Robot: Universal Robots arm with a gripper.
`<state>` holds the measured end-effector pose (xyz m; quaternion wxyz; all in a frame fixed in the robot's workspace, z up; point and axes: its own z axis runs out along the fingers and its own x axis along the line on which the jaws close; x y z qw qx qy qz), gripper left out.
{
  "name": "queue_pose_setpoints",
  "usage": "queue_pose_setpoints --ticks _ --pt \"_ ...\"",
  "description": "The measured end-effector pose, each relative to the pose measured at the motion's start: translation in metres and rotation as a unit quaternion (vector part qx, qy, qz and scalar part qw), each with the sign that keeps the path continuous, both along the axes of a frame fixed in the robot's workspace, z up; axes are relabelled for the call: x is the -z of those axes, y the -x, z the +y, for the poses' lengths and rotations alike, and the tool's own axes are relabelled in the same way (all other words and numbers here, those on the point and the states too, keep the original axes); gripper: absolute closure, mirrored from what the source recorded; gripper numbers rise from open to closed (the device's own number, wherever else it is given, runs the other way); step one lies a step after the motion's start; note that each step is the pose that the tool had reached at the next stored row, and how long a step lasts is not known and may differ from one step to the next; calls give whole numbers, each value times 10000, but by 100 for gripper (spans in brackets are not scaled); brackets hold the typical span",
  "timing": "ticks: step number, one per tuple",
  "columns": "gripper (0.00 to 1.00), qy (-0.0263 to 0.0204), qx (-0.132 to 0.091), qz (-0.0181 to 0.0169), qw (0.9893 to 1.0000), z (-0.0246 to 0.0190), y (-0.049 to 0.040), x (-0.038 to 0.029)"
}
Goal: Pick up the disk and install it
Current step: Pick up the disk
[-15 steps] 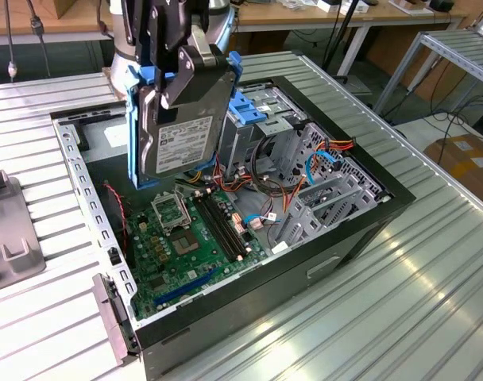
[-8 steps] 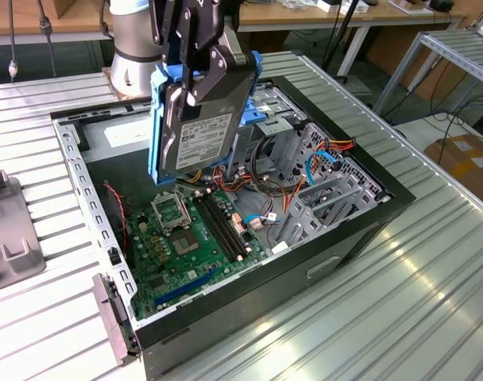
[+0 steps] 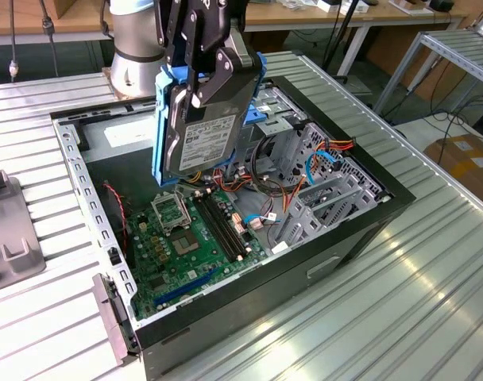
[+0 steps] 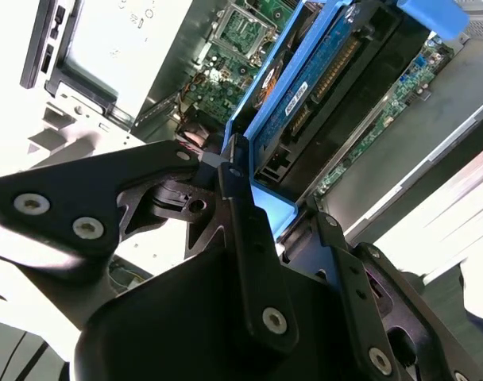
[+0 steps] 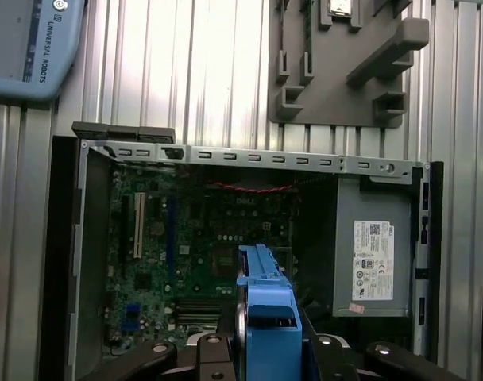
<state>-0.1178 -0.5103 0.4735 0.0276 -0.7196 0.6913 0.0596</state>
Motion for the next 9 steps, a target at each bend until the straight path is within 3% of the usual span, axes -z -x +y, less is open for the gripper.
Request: queue_pose_setpoints --ticks 5,9 --pt "63 0 0 0 10000 -52 -9 0" --pt "63 0 0 0 10000 -139 -10 1"
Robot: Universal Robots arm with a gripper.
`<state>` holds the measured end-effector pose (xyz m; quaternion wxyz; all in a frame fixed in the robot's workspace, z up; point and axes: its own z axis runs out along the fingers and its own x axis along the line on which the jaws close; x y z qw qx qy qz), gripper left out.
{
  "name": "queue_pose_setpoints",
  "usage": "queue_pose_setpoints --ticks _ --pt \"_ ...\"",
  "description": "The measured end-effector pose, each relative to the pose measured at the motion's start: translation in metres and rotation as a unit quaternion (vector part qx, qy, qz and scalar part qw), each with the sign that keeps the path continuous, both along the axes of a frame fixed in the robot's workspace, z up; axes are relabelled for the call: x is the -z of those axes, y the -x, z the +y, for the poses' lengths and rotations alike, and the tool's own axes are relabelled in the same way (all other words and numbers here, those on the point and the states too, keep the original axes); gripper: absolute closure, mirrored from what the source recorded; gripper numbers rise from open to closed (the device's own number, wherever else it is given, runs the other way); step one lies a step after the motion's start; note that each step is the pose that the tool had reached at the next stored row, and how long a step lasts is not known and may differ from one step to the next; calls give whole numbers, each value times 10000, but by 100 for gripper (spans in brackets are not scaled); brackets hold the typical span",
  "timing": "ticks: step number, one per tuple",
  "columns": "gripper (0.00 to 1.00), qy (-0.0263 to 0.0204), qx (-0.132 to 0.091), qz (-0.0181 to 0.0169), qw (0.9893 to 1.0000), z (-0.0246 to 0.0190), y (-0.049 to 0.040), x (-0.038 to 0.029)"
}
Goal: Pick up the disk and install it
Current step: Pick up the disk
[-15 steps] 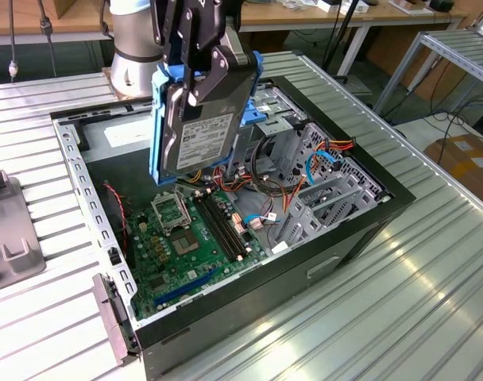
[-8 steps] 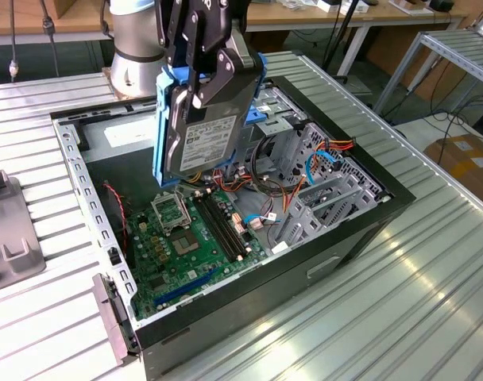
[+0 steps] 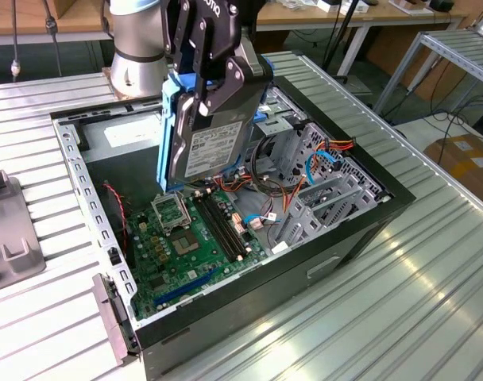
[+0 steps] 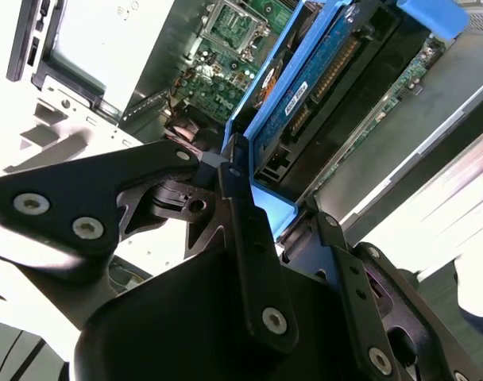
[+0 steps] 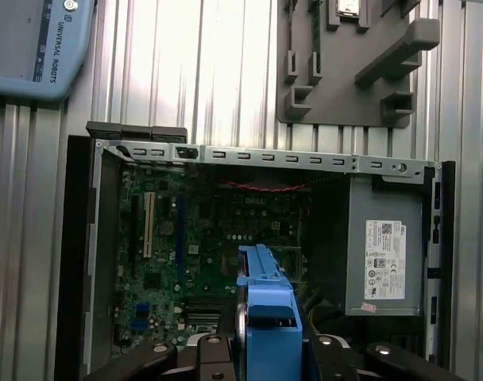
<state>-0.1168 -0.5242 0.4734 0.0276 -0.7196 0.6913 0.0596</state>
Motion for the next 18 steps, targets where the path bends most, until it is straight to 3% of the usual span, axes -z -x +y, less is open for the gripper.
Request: queue_pose_setpoints --ticks 5,18 --pt "63 0 0 0 10000 -97 -1 0" --pt "63 0 0 0 10000 -261 -19 2"
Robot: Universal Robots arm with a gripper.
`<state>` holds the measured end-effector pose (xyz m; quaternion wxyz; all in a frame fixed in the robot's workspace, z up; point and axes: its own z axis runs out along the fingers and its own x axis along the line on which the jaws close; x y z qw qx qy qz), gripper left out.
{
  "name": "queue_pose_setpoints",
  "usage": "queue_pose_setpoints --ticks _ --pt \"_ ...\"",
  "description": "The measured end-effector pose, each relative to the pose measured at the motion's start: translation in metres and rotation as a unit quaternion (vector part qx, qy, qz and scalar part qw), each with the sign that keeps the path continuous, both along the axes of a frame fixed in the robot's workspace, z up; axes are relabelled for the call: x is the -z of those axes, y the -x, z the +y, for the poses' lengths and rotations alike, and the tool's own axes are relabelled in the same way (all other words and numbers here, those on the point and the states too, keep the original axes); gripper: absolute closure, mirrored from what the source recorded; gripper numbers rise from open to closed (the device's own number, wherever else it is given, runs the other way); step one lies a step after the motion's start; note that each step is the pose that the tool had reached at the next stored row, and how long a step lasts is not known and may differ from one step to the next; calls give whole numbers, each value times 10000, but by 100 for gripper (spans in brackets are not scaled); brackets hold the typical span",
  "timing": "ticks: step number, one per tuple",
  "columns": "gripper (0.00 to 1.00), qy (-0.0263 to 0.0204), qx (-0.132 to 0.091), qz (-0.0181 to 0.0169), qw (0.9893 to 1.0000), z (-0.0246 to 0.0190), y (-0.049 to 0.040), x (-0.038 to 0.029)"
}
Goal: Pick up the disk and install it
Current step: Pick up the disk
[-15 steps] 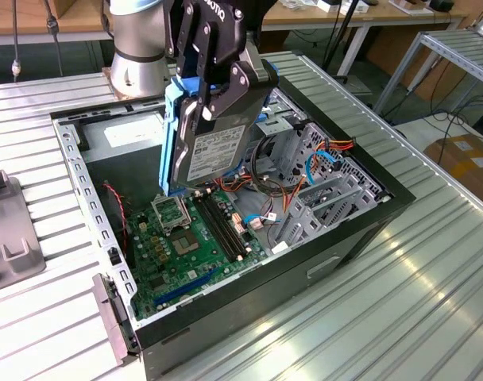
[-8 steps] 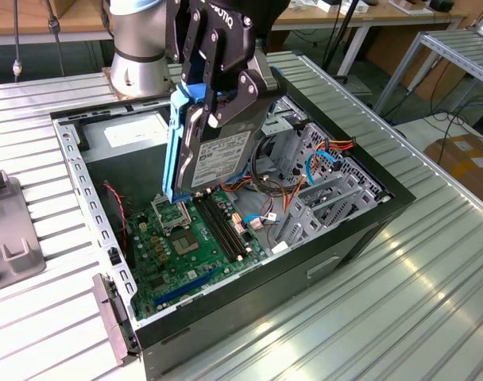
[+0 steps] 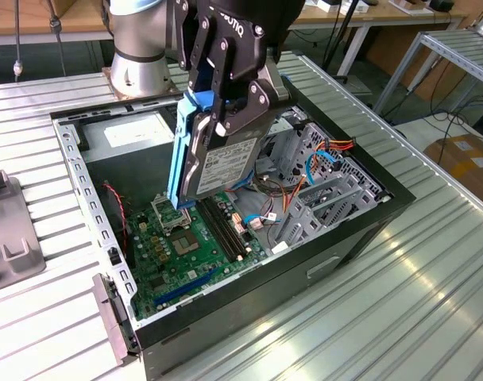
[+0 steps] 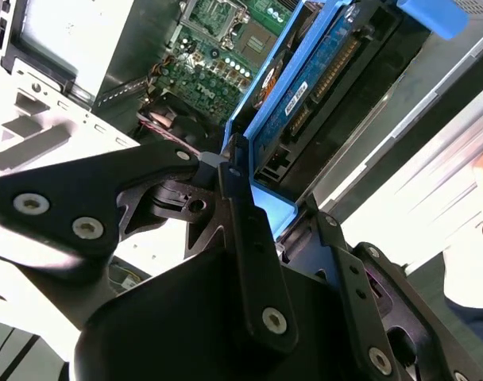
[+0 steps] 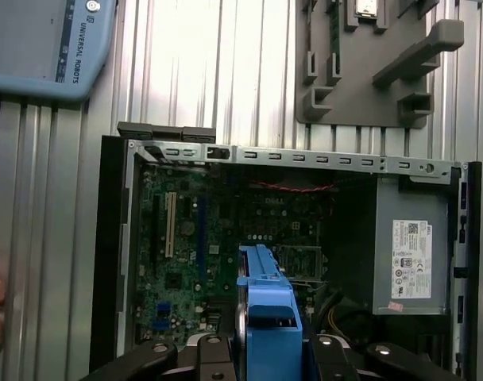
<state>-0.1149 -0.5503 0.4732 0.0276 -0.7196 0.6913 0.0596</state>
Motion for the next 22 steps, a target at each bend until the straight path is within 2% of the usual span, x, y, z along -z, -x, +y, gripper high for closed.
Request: queue_pose_setpoints --ticks 22 --pt "63 0 0 0 10000 -148 -124 4"
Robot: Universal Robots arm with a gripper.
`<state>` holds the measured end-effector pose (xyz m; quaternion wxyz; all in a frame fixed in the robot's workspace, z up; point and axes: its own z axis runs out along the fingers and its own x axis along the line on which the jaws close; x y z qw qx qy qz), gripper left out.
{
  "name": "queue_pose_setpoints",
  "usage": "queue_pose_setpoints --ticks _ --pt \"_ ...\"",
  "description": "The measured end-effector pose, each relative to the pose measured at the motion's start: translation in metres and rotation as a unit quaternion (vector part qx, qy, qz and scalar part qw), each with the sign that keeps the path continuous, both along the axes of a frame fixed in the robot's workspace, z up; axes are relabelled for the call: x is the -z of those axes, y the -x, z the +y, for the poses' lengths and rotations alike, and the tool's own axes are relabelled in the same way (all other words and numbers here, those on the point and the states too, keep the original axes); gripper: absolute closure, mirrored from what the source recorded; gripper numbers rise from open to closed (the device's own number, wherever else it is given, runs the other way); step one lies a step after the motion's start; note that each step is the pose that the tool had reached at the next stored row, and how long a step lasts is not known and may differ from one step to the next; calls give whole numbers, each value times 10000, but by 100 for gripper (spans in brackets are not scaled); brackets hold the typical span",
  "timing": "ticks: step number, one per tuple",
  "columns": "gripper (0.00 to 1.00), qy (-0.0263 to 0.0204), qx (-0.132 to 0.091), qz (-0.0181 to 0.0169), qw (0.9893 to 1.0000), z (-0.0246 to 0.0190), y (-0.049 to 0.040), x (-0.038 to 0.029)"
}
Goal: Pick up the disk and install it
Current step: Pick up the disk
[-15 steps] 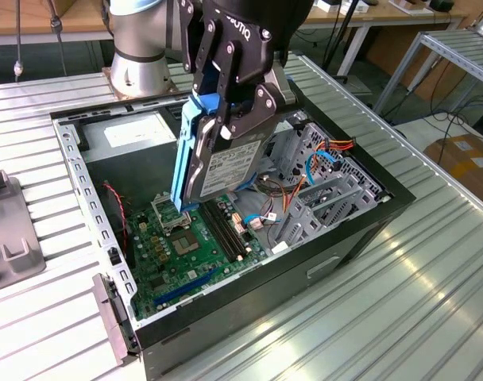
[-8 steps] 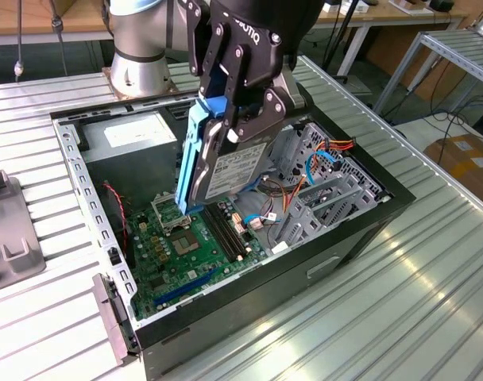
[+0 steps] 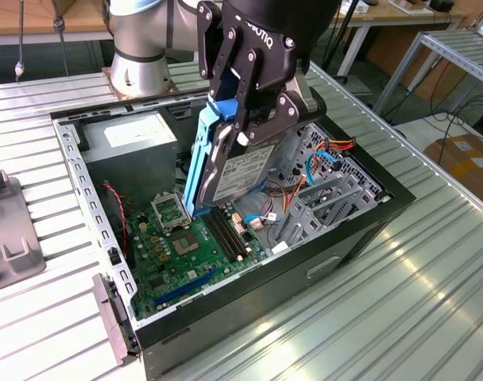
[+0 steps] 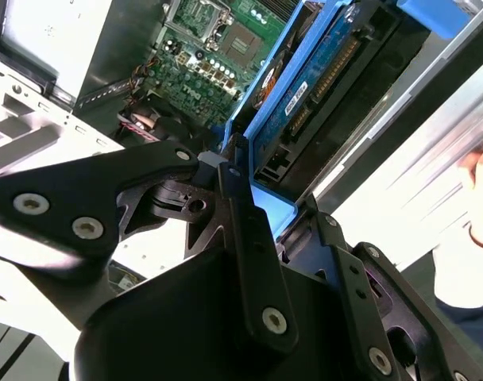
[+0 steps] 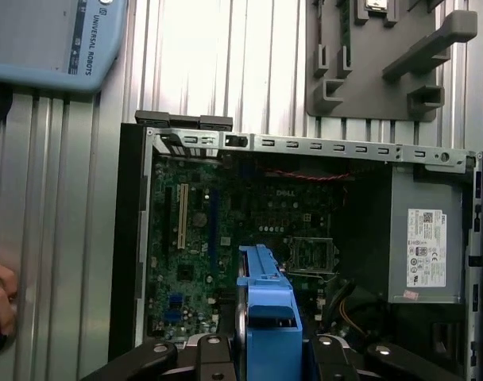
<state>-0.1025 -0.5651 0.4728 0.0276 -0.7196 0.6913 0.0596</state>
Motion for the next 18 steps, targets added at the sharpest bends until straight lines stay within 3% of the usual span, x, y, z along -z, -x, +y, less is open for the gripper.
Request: queue_pose_setpoints --ticks 18 --pt "63 0 0 0 10000 -96 -233 4"
